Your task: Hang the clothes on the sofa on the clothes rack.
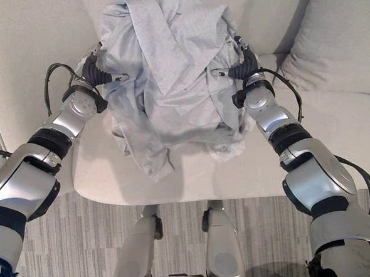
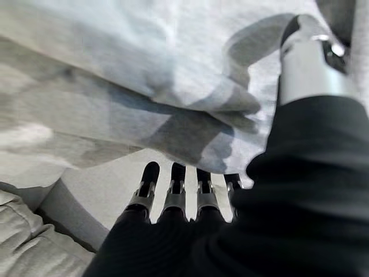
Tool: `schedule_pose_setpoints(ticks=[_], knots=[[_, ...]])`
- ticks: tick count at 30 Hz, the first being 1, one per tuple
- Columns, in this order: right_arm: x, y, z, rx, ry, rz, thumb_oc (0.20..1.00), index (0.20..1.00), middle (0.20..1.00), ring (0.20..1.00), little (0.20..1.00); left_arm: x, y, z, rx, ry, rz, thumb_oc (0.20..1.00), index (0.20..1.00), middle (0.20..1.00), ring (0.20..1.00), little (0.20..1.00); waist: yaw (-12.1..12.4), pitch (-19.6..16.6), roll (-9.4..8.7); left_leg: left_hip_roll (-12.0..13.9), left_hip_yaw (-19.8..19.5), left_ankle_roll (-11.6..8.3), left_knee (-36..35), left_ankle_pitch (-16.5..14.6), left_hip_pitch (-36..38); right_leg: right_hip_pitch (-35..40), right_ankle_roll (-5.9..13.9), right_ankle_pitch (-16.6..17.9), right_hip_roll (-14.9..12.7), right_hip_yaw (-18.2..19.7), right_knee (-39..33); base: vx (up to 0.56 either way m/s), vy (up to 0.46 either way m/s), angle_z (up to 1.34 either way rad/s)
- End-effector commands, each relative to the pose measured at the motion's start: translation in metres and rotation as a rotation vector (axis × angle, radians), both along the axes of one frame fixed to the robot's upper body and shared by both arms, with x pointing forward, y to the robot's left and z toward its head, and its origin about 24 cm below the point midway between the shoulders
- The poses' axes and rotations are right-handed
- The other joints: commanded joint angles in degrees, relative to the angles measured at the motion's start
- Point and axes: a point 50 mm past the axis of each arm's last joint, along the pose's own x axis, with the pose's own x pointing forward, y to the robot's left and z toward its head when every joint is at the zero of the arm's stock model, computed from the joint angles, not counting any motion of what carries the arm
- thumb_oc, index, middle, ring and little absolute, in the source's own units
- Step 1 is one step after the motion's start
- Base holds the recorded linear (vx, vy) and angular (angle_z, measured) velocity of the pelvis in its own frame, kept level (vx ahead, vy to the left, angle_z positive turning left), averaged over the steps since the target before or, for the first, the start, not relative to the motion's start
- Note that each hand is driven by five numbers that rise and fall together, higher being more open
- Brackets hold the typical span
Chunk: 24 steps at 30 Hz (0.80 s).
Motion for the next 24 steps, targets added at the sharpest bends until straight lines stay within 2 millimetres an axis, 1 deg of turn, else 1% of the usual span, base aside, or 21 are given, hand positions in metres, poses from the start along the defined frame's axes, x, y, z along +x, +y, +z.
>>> schedule_pose_setpoints(ticks=[1,7,10,11,12,13,14,16,20,24], knots=[[-0.002,-0.01,0.014,0.006,-0.068,-0.022,1.0,1.0,1.0,1.0,1.0,0.004,0.005,0.026,0.002,-0.056,0.041,1.0,1.0,1.0,1.0,1.0,-0.37,-1.01,-1.06,-2.62,0.54,-2.71,0.26,0.49,-2.01,-6.65,8.44,2.86,-1.77,1.6,0.71,0.0,0.0,0.0],[-0.005,-0.016,0.002,-0.001,-0.041,-0.036,1.0,1.0,1.0,1.0,1.0,0.004,0.0,0.03,0.005,-0.075,0.023,1.0,1.0,1.0,1.0,1.0,-0.82,-0.75,-1.16,-2.53,0.62,-2.54,0.26,0.47,-2.18,-6.89,8.44,2.93,-1.77,1.7,0.71,0.0,0.001,-0.01],[-0.005,-0.016,0.001,-0.013,-0.039,-0.035,1.0,1.0,1.0,1.0,1.0,0.004,-0.002,0.032,0.007,-0.079,0.016,1.0,1.0,1.0,1.0,1.0,-0.84,-0.68,-1.21,-2.56,0.63,-2.46,0.26,0.45,-2.28,-7.03,8.44,2.91,-1.75,1.77,0.71,0.0,0.0,-0.01],[-0.005,-0.014,0.004,-0.016,-0.047,-0.031,1.0,1.0,1.0,1.0,1.0,0.004,-0.002,0.034,0.011,-0.085,0.016,1.0,1.0,1.0,1.0,1.0,-0.84,-0.63,-1.25,-2.6,0.6,-2.4,0.26,0.43,-2.34,-7.08,8.44,2.96,-1.76,1.8,0.71,0.0,0.0,0.0],[-0.003,-0.006,0.008,-0.026,-0.058,-0.015,1.0,1.0,1.0,1.0,1.0,0.004,-0.004,0.038,0.015,-0.092,0.013,1.0,1.0,1.0,1.0,1.0,-0.71,-0.62,-1.2,-2.59,0.6,-2.37,0.26,0.47,-2.43,-7.15,8.44,3.0,-1.76,1.77,0.71,0.0,0.0,0.0],[-0.003,-0.006,0.008,-0.026,-0.058,-0.015,1.0,1.0,1.0,1.0,1.0,0.004,-0.004,0.038,0.015,-0.093,0.013,1.0,1.0,1.0,1.0,1.0,-0.72,-0.61,-1.2,-2.59,0.6,-2.37,0.26,0.47,-2.43,-7.15,8.44,3.0,-1.76,1.77,0.71,0.0,0.0,0.0],[-0.001,0.001,0.01,-0.043,-0.064,0.0,1.0,1.0,1.0,1.0,1.0,0.005,-0.006,0.04,0.022,-0.098,0.009,1.0,1.0,1.0,1.0,1.0,-0.63,-0.62,-1.14,-2.6,0.59,-2.36,0.26,0.54,-2.52,-7.27,8.44,3.04,-1.74,1.86,0.71,0.0,0.0,0.0],[0.0,0.004,0.012,-0.05,-0.068,0.008,1.0,1.0,1.0,1.0,1.0,0.005,-0.006,0.042,0.026,-0.101,0.007,1.0,1.0,1.0,1.0,1.0,-0.62,-0.61,-1.14,-2.61,0.6,-2.37,0.26,0.53,-2.57,-7.32,8.44,3.06,-1.72,1.92,0.71,0.0,0.0,0.0],[0.004,0.027,0.028,-0.034,-0.12,0.057,1.0,1.0,1.0,1.0,1.0,0.005,-0.014,0.051,0.043,-0.125,-0.006,1.0,1.0,1.0,1.0,1.0,-0.39,-0.63,-0.99,-2.7,0.54,-2.26,0.26,0.66,-2.79,-7.6,8.44,3.13,-1.68,1.81,0.71,0.0,0.0,0.0],[0.005,0.031,0.032,-0.027,-0.131,0.059,1.0,1.0,1.0,1.0,1.0,0.005,-0.017,0.054,0.043,-0.131,-0.011,1.0,1.0,1.0,1.0,1.0,-0.22,-0.64,-0.97,-2.75,0.47,-2.24,0.26,0.64,-2.85,-7.57,8.44,3.17,-1.68,1.75,0.71,0.0,0.0,0.0]])
